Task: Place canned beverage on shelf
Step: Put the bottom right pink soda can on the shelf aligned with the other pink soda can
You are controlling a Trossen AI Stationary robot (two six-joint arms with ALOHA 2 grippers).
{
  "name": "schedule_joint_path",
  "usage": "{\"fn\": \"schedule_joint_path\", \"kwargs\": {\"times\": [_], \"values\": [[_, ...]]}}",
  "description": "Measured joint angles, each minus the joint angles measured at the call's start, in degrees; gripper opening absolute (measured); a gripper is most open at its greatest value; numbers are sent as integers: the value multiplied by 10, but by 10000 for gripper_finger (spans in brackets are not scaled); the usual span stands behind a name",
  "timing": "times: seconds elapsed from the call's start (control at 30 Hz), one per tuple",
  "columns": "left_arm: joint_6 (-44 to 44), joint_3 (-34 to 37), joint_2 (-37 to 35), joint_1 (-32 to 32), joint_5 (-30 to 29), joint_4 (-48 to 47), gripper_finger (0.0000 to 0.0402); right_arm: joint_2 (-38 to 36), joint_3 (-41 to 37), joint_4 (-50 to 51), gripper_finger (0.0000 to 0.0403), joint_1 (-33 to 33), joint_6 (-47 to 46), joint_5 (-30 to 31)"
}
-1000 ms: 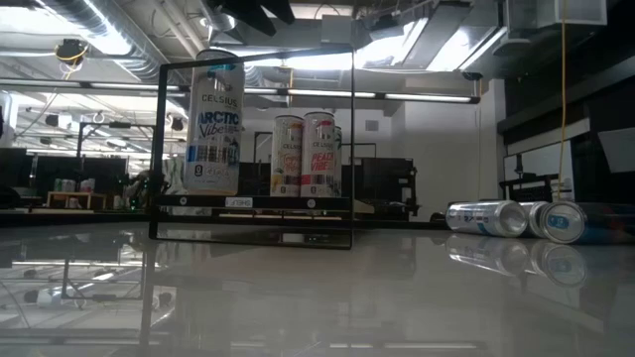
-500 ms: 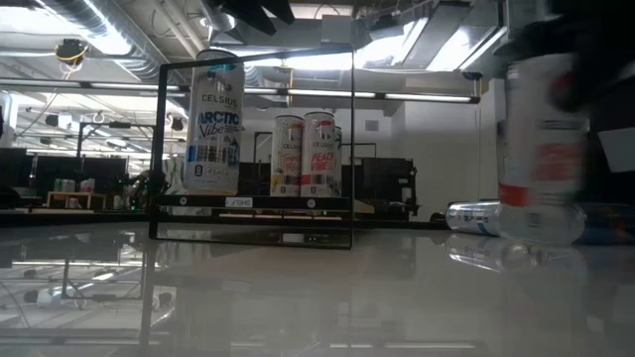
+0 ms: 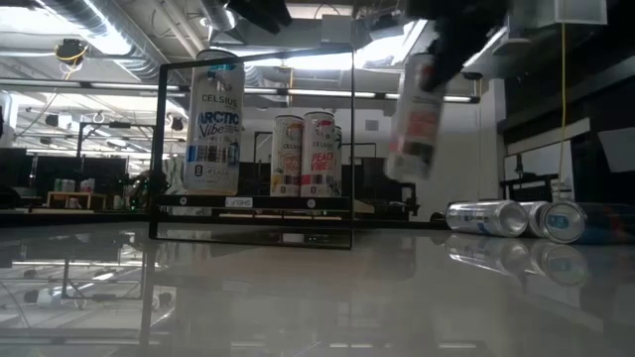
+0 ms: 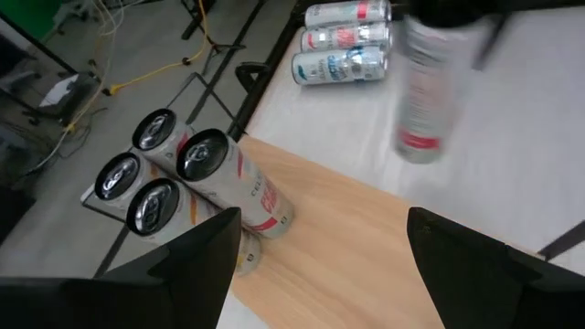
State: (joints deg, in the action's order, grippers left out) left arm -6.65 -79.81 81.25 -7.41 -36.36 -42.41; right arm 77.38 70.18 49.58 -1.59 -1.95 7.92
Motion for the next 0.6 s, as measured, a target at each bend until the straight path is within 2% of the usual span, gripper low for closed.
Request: {"fn": "schedule_joint_path", "kwargs": {"times": [0.23, 0.4, 0.6], "values": [[24, 0, 0, 29, 1, 0, 306, 1, 56, -12, 250, -156, 73, -22], [24, 0, -1, 58, 5, -1, 306, 25, 82, -36, 250, -243, 123, -91], [28, 0, -1, 96, 74, -2, 306, 87, 125, -35, 250, -301, 175, -144]]}}
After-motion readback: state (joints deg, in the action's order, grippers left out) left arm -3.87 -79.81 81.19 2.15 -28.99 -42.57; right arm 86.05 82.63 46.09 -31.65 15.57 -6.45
